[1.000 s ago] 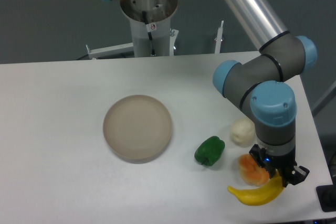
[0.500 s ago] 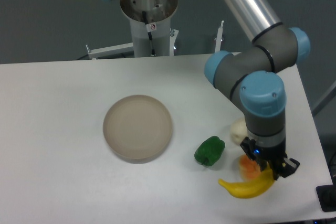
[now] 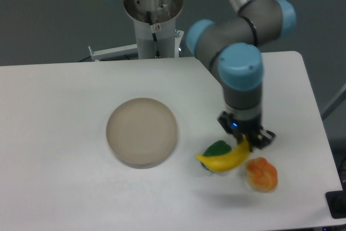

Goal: Place bananas on a plate
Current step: 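Carry the banana over the green pepper toward the beige plate, then lower the banana onto the plate surface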

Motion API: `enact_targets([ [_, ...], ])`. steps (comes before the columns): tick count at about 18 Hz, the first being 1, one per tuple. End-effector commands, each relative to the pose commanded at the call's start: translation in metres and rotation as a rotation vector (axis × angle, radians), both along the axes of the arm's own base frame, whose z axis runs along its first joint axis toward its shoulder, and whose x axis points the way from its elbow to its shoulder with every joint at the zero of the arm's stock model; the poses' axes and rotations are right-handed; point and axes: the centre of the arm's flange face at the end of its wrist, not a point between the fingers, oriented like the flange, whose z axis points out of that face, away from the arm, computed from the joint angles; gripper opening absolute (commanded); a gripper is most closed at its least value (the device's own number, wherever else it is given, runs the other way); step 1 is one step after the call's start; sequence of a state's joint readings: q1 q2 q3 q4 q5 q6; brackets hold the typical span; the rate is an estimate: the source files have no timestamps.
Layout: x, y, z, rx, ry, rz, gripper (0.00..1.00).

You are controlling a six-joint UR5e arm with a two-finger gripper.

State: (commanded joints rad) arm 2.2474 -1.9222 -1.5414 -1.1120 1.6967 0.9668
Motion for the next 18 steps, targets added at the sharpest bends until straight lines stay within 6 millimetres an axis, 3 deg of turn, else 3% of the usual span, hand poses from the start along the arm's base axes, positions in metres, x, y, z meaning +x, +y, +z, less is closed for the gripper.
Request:
enact_targets([
  [7,0.08,-0.008,-0.022,0.009,-0.134,0.131,0.34],
  [12,0.129,0.0,-0.064,-0.041,-0.16,0.161,0.34],
  [18,0.15,0.008,-0.097,-0.069,-0.168,0.166,0.34],
])
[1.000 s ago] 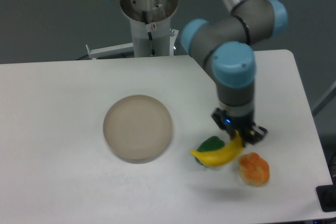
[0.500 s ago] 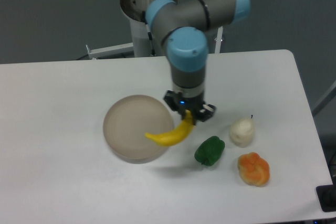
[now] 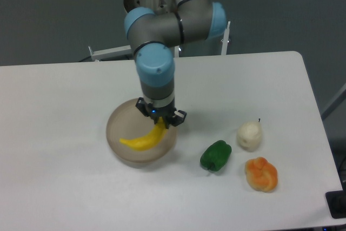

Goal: Place bananas on a plate
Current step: 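Lower the banana onto the plate surface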

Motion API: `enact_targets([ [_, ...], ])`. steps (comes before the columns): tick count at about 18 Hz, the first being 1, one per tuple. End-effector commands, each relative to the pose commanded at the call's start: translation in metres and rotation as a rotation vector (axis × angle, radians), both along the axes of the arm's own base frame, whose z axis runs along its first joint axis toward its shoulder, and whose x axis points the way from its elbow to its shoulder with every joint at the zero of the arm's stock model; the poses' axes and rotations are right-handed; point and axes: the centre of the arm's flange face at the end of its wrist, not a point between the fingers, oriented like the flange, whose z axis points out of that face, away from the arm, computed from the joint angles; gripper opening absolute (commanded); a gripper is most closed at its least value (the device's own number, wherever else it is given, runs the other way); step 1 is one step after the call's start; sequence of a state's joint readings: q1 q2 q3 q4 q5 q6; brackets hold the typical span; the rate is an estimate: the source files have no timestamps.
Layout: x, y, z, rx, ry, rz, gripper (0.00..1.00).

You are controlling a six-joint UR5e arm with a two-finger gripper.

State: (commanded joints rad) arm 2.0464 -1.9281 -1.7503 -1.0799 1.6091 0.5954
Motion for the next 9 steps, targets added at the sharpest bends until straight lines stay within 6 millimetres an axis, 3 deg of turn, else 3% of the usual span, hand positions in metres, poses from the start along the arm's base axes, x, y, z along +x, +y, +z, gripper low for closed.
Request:
enact_targets([
  [9,0.008,-0.001,-0.037,-0.025,-0.008,0.008,0.34],
])
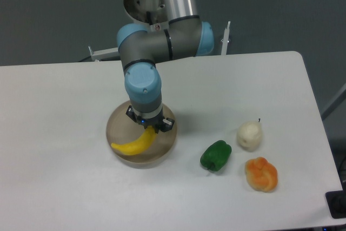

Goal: Place bananas on a plate
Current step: 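Lower the banana onto the plate surface, then open the gripper to release the banana on the plate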

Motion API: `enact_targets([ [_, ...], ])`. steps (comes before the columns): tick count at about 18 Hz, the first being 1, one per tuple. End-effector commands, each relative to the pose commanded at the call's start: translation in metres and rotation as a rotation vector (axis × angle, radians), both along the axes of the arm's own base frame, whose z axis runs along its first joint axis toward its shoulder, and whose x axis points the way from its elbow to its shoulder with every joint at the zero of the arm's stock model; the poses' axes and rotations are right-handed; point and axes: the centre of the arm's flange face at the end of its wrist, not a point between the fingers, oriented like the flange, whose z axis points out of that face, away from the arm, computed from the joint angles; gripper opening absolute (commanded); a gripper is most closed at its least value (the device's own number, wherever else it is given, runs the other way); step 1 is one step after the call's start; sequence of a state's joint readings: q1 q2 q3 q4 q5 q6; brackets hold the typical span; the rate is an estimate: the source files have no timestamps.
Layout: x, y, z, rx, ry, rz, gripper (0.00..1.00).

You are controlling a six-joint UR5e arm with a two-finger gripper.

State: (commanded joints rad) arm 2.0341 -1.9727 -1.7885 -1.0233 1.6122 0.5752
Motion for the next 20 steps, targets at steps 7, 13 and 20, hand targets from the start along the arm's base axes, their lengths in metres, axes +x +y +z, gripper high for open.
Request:
enact_targets([
  [7,0.001,-0.003,-0.01,-0.008,-0.002,-0.002,0.34],
  [13,0.001,-0.003,-0.016,-0.014,-0.006,-0.008,0.34],
  [20,-0.001,-0.002,-0.018,-0.019,-0.004,-0.014,0.5],
])
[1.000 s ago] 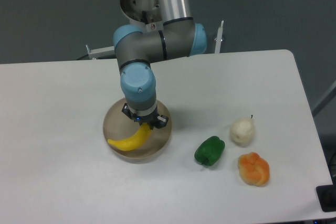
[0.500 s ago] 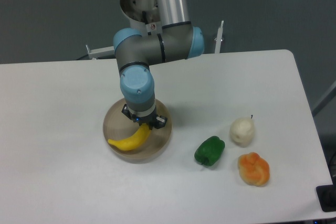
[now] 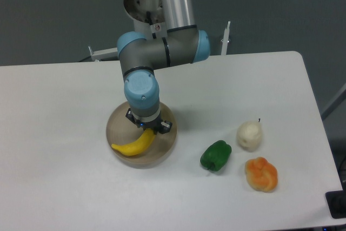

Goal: Place bananas on a plate
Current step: 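Open the gripper to release the banana on the plate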

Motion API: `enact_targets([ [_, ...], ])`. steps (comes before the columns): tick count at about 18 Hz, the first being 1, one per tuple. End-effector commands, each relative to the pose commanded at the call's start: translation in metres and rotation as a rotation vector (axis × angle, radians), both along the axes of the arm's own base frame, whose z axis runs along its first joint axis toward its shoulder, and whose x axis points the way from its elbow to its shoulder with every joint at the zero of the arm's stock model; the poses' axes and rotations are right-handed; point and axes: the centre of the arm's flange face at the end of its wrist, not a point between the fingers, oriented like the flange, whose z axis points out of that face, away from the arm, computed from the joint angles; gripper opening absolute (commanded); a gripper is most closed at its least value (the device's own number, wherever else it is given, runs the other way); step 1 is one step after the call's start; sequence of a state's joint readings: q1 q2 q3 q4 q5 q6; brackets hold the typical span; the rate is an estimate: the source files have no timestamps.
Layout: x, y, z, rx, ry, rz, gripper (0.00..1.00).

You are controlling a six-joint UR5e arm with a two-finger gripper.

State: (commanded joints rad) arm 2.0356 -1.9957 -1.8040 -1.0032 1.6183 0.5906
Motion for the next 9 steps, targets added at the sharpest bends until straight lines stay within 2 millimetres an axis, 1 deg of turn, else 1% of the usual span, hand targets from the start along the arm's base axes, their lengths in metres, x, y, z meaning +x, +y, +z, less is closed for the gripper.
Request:
enact_targets([
  [1,0.0,0.001,0.001,0.003,0.002,0.003,0.59],
  [2,-0.001,0.002,0.003,0.006,0.005,0.0,0.65],
  [4,-0.007,0.005,0.014,0.028,0.016,0.004,0.82],
  [5,-0.011,0.007,0.02,0.04,0.02,0.009,0.89],
  [7,-0.026,0.009,0.033,0.063,0.034,0.029,0.96],
  [8,-0.034,0.008,0.045,0.082,0.045,0.041,0.99],
  [9,-0.047,0.007,0.053,0.097,0.052,0.057,0.99],
])
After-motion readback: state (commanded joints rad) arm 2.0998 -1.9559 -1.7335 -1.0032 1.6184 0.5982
